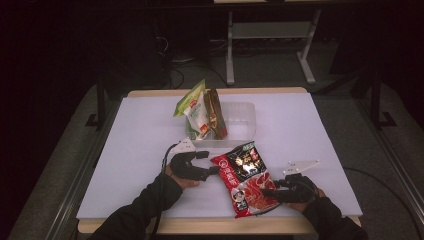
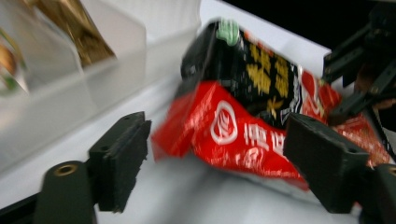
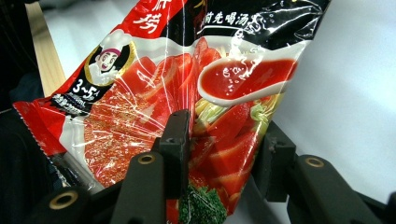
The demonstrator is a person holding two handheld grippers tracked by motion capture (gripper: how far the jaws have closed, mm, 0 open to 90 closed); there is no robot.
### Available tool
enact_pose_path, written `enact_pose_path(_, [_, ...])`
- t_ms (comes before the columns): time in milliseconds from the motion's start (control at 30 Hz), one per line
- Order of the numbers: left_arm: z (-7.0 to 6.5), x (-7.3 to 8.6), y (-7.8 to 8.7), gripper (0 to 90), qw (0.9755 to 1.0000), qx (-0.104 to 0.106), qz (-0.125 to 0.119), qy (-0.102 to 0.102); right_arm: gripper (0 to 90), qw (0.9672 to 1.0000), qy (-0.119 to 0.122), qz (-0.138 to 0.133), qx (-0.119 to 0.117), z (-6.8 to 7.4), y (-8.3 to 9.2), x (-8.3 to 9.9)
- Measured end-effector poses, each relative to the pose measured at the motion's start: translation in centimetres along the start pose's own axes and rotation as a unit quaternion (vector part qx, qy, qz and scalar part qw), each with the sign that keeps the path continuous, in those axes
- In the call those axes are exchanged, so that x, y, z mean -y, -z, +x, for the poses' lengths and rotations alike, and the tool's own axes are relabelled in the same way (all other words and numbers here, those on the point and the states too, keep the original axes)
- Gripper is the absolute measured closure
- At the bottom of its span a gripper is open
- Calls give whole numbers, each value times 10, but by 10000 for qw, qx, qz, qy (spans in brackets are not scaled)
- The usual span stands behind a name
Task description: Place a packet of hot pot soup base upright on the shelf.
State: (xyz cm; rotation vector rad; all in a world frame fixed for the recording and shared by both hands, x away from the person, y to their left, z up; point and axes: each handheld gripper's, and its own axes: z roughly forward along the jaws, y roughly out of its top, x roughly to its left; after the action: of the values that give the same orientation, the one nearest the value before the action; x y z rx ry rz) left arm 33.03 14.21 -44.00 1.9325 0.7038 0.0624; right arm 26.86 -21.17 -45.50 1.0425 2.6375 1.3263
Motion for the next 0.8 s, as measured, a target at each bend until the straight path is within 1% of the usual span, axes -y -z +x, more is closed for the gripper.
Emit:
enact_pose_path(33, [1,2,-3,205,9999,16,12,128,603,10000,16,-5,3,0,0,0])
enact_pose_path(67, [2,4,-4,207,9997,84,44,231,603,10000,66,-29,9,0,0,0])
enact_pose_path(100, [3,5,-8,205,9992,140,83,377,603,10000,77,-38,15,1,1,1])
enact_pose_path(133, [4,6,-11,193,9989,124,130,434,603,10000,70,-47,-3,1,1,1])
enact_pose_path(167, [4,7,-14,190,9986,173,187,457,603,9999,96,-65,-11,1,1,1])
enact_pose_path(200, [4,7,-17,192,9983,247,249,455,604,9999,137,-84,-6,1,2,2])
enact_pose_path(233, [2,6,-20,191,9983,251,349,392,604,9998,167,-104,-7,2,2,2])
enact_pose_path(267, [2,5,-22,183,9981,306,311,441,603,9997,190,-123,-5,2,2,2])
enact_pose_path(300, [1,4,-24,193,9976,398,306,472,604,9997,212,-129,3,2,2,2])
enact_pose_path(333, [-3,3,-29,202,9974,457,451,334,603,9996,227,-137,0,3,3,2])
enact_pose_path(367, [-6,2,-32,186,9973,452,531,211,604,9996,235,-159,-2,3,3,2])
enact_pose_path(433, [-11,1,-37,175,9970,532,526,199,603,9996,243,-173,5,3,3,2])
enact_pose_path(467, [-13,0,-39,174,9968,545,575,120,604,9994,275,-195,3,3,4,2])
enact_pose_path(500, [-14,0,-41,158,9968,550,558,122,603,9994,289,-205,3,4,4,2])
enact_pose_path(533, [-15,-1,-43,157,9970,538,534,174,604,9993,298,-212,1,4,4,2])
enact_pose_path(600, [-16,-2,-44,154,9971,532,521,182,604,9992,334,-237,1,4,4,2])
enact_pose_path(667, [-15,-2,-46,150,9972,558,435,259,603,9992,323,-255,-16,4,5,2])
enact_pose_path(700, [-15,-3,-46,150,9971,555,446,259,603,9992,314,-261,-26,4,5,2])
enact_pose_path(733, [-15,-3,-47,151,9975,505,434,239,603,9991,318,-276,-34,3,5,2])
enact_pose_path(767, [-16,-3,-47,154,9980,389,419,265,603,9990,338,-295,-40,3,5,2])
enact_pose_path(800, [-16,-4,-48,154,9982,332,413,298,604,9989,352,-313,-42,4,6,2])
